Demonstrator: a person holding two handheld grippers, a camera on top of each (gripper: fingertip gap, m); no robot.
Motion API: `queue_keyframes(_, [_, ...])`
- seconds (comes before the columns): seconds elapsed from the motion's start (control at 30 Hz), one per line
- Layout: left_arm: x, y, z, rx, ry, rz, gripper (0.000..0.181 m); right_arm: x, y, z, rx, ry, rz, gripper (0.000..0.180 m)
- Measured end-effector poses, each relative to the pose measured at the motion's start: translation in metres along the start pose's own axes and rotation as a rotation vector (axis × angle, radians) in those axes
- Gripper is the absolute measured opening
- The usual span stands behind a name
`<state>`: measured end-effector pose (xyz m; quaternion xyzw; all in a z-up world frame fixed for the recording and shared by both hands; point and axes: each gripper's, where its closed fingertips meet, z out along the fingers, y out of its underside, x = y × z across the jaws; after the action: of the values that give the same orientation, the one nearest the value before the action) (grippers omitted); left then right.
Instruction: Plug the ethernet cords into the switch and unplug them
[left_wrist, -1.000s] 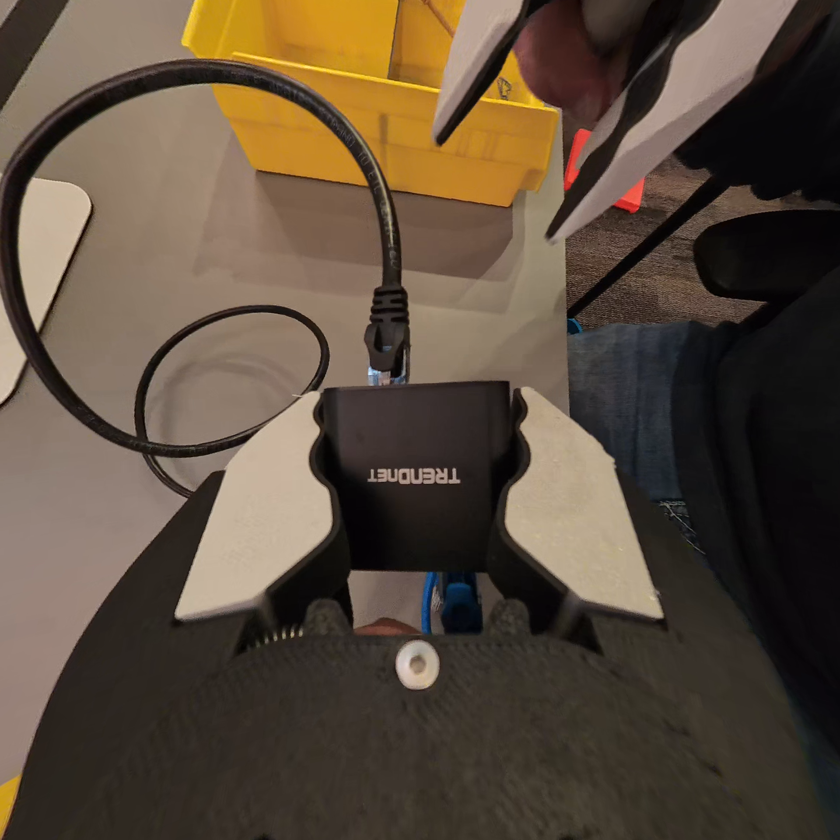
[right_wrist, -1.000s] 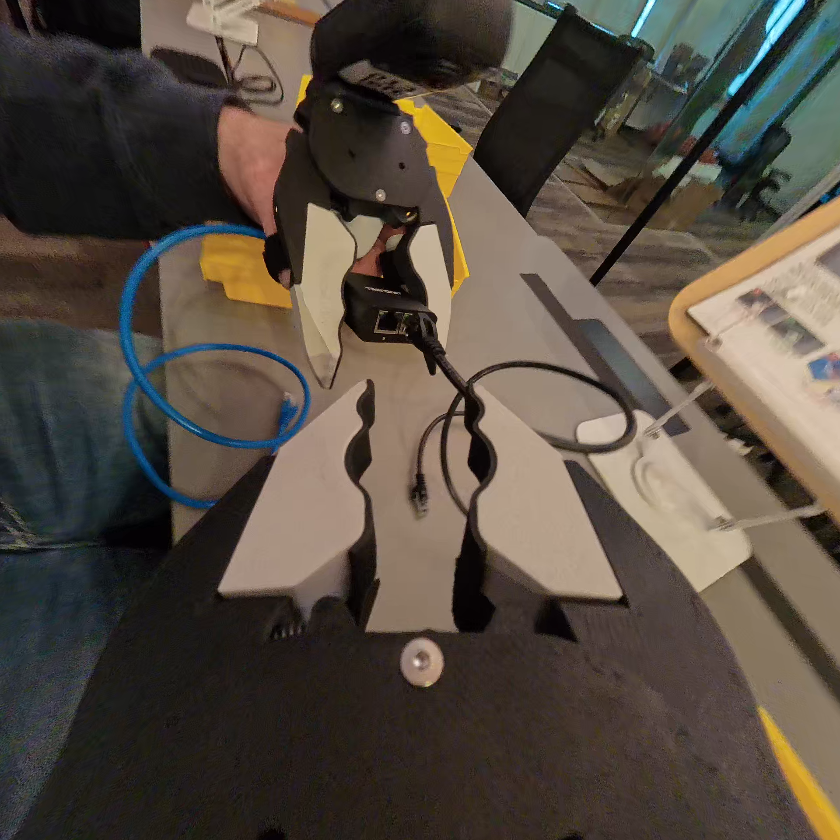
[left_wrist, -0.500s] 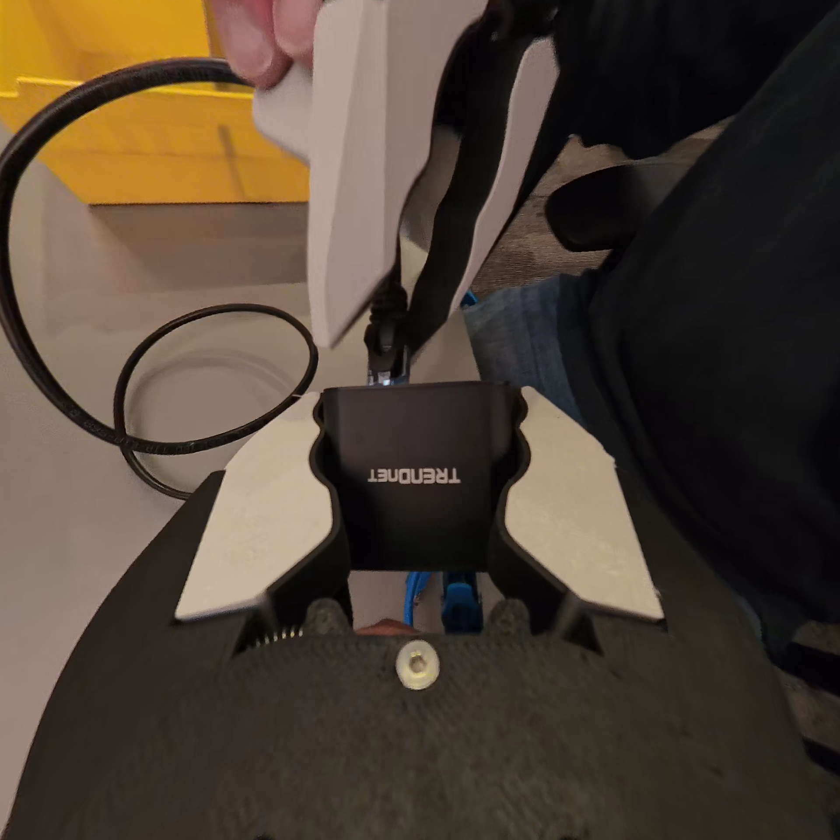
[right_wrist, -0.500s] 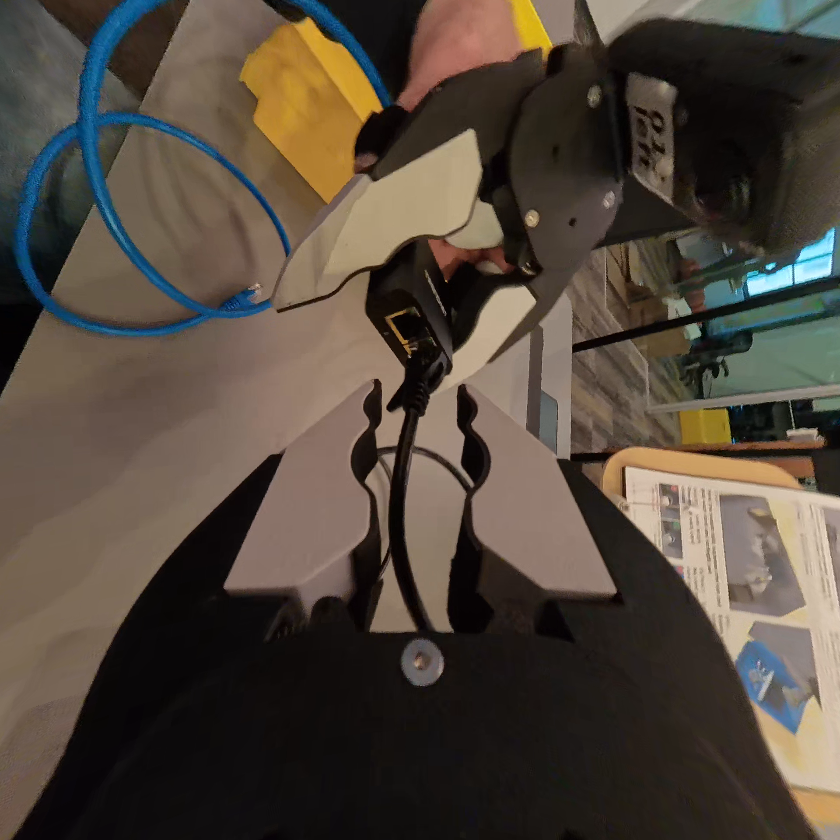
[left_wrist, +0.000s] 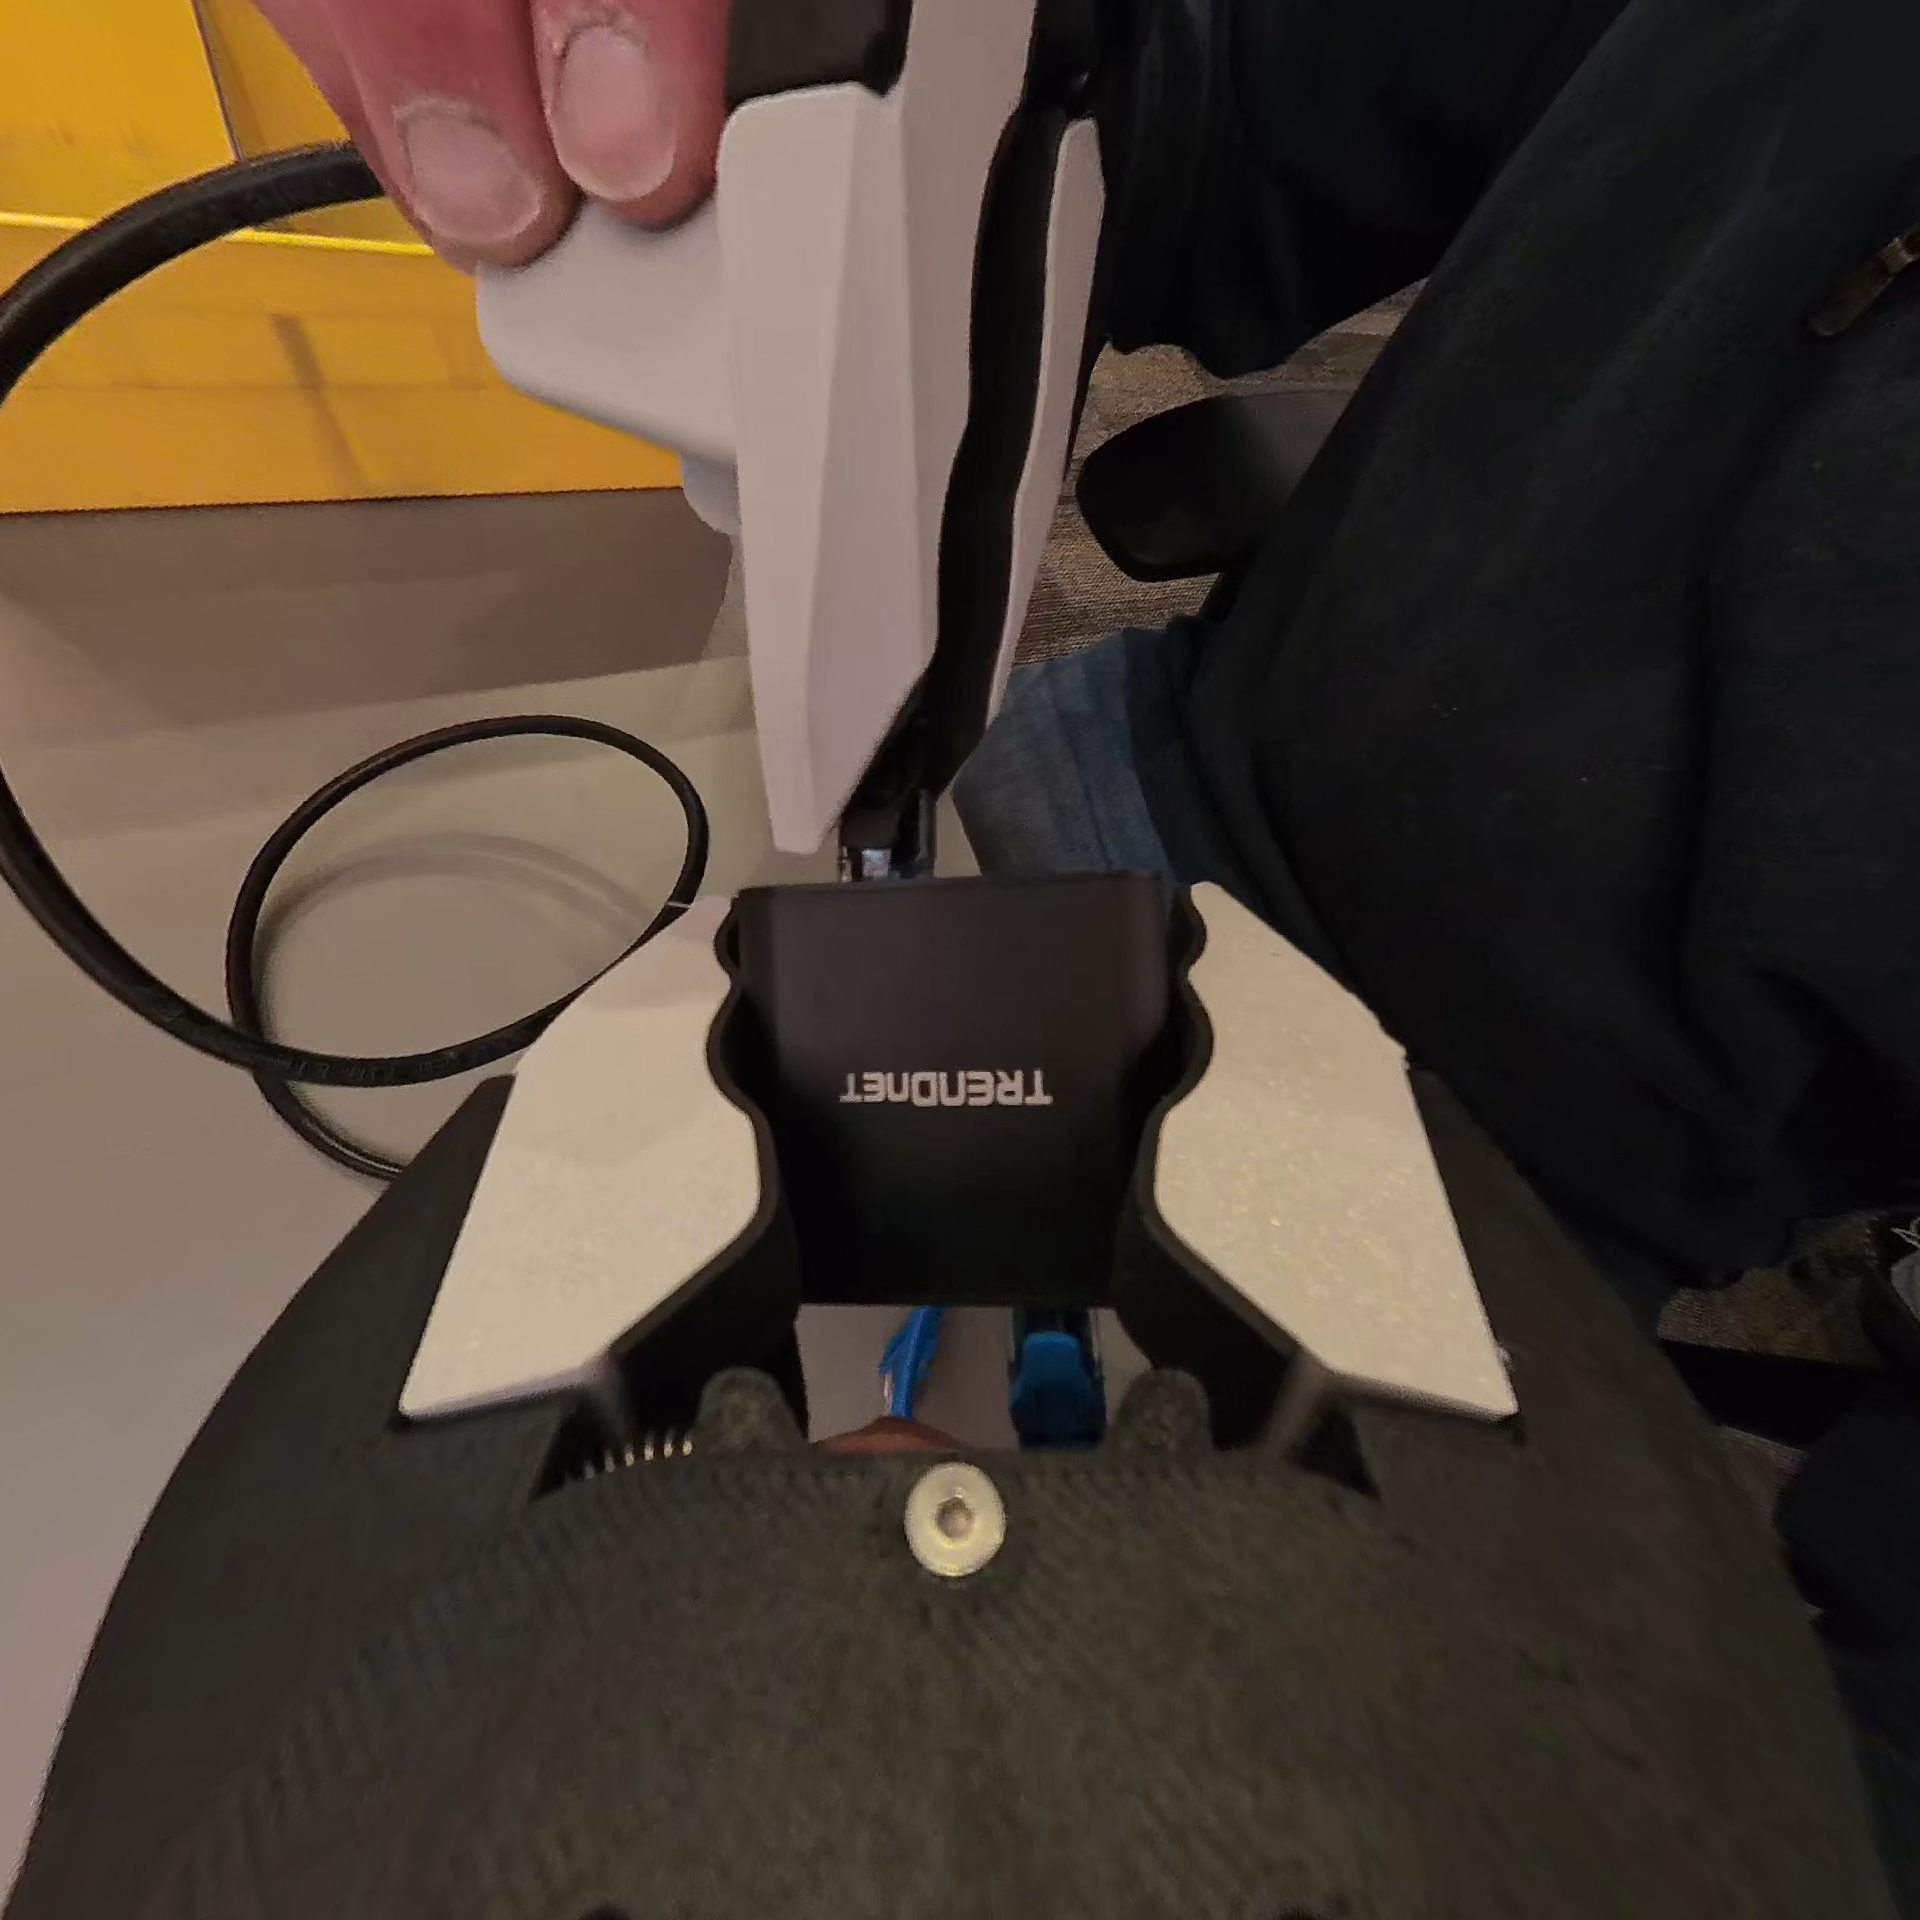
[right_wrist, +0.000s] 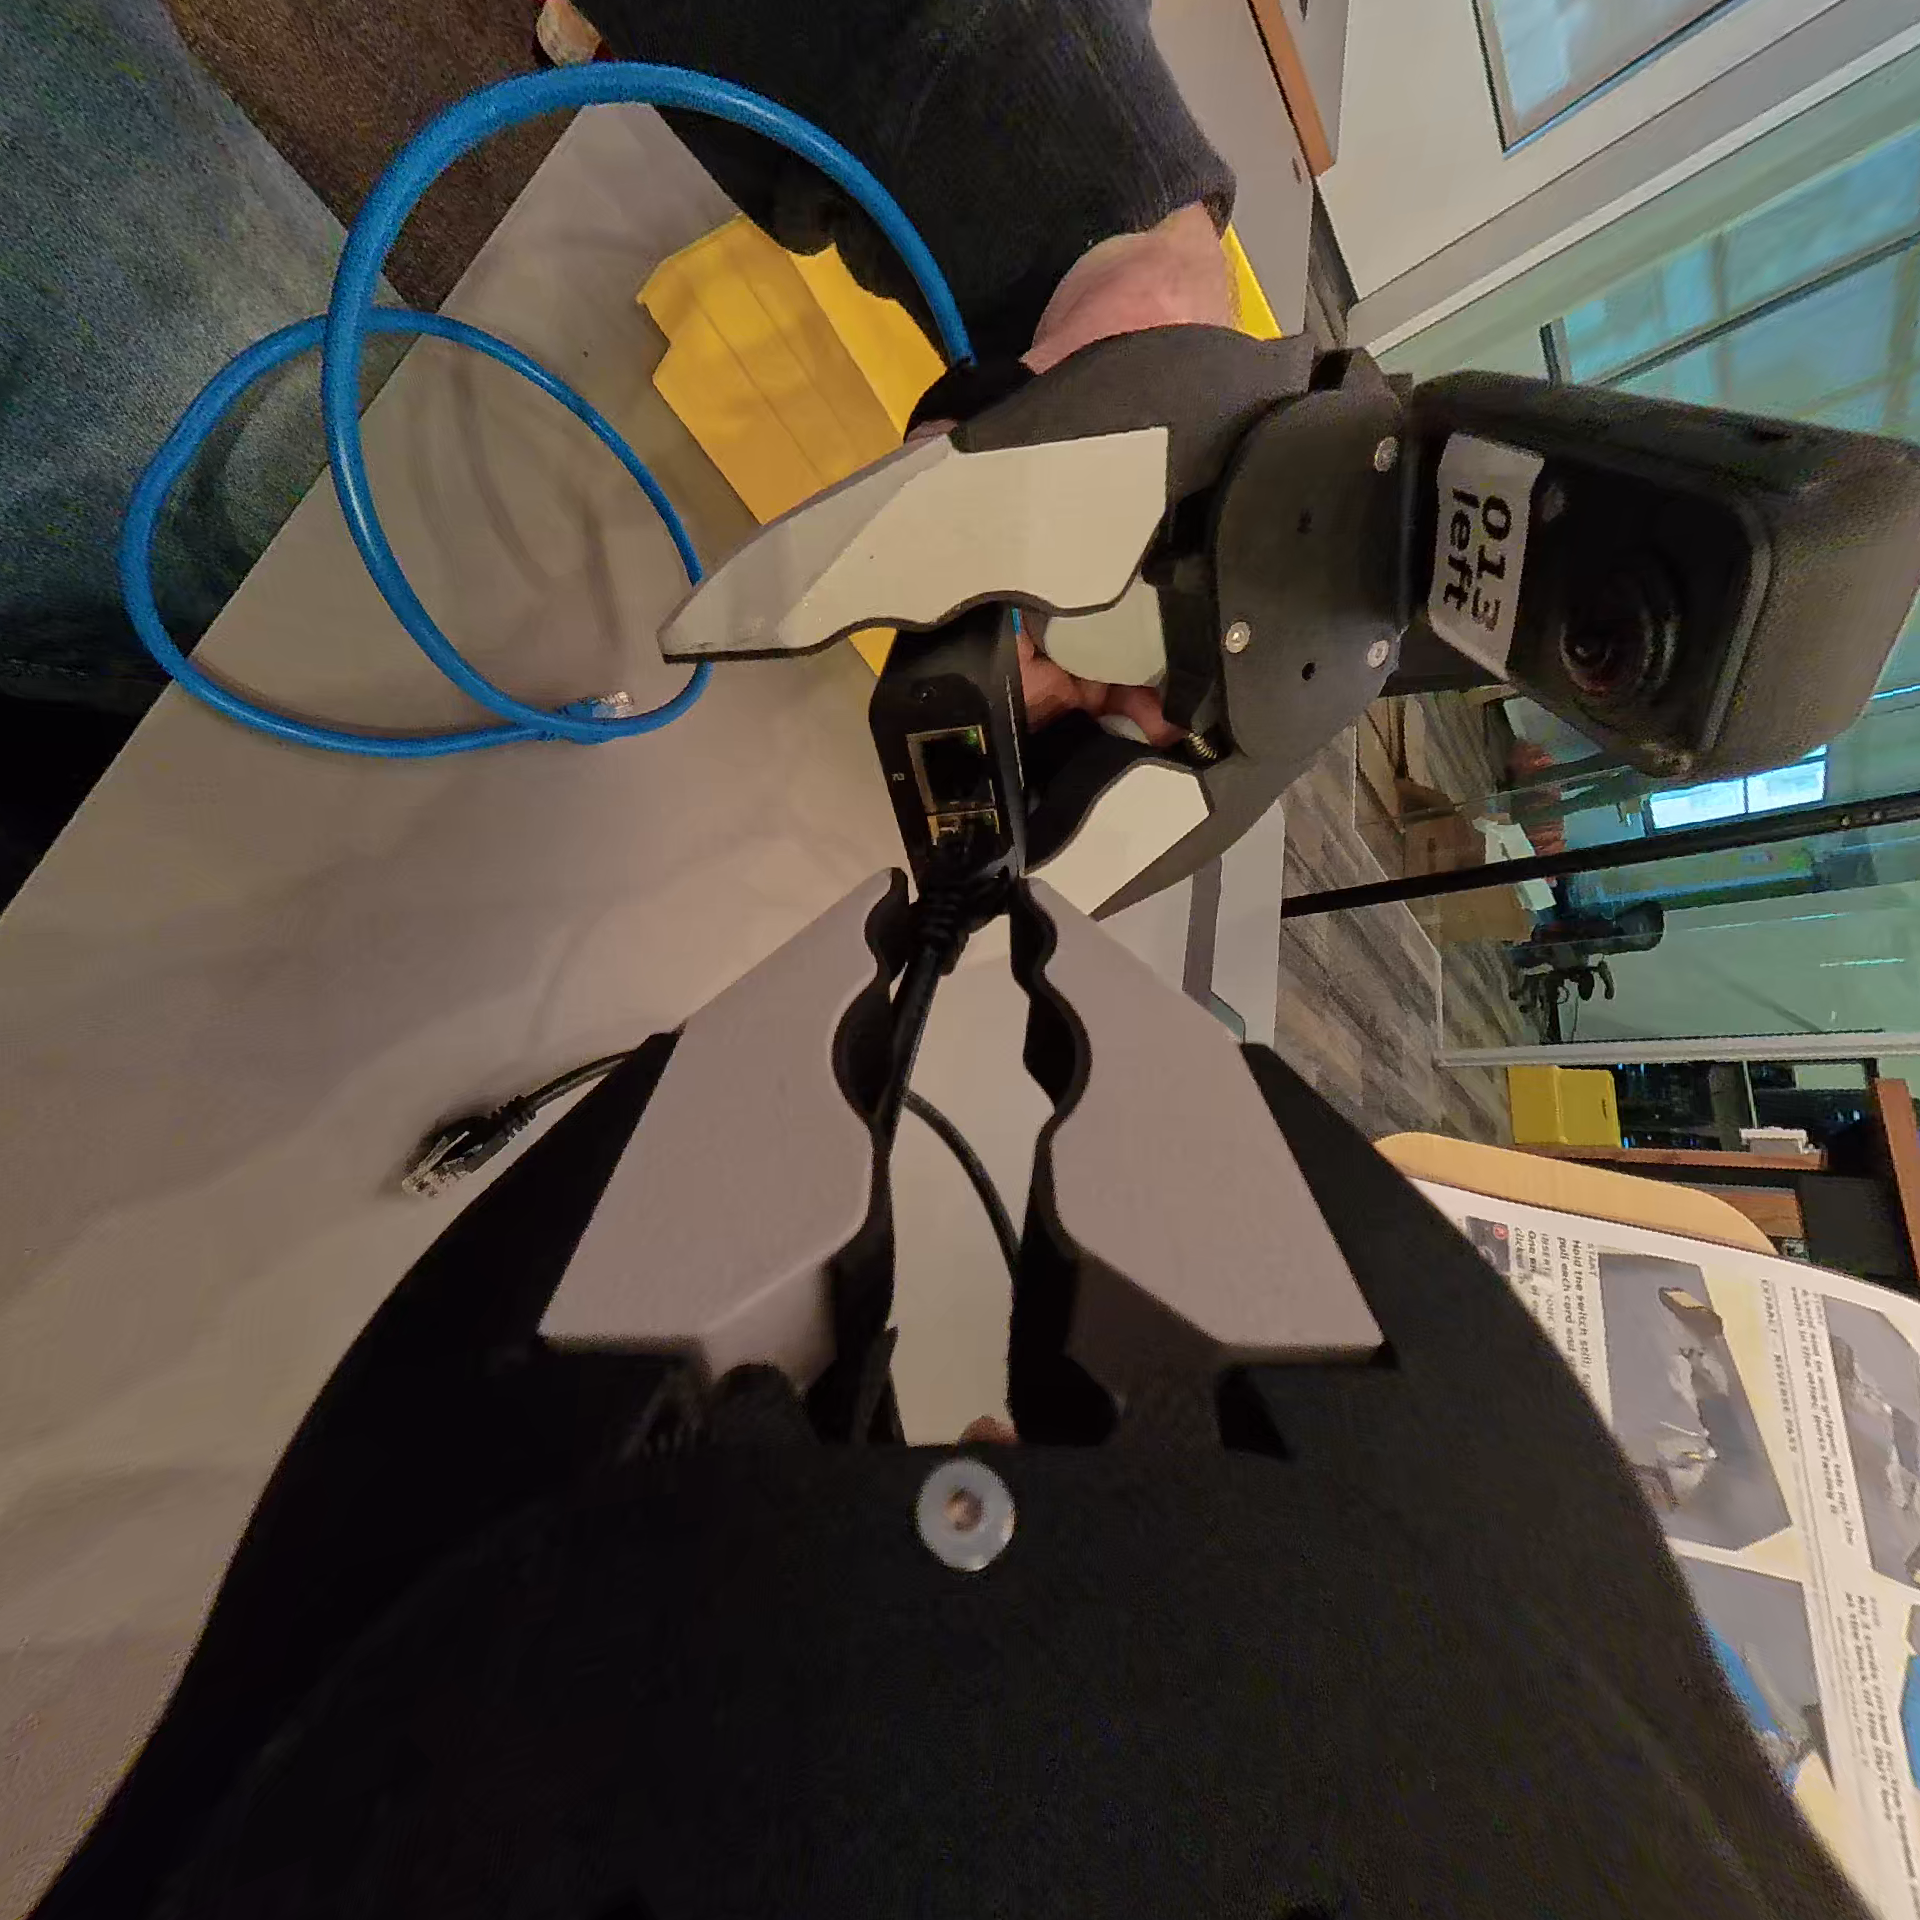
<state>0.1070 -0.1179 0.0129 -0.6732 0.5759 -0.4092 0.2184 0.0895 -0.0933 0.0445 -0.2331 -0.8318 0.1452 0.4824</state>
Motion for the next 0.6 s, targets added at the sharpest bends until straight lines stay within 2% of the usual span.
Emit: queue_keyframes(0.6, [0.014, -0.003, -0.001, -0.011, 0.107, 0.025, 0.076, -0.002, -0.016, -0.007, 0.043, -0.031, -0.075, 0.016])
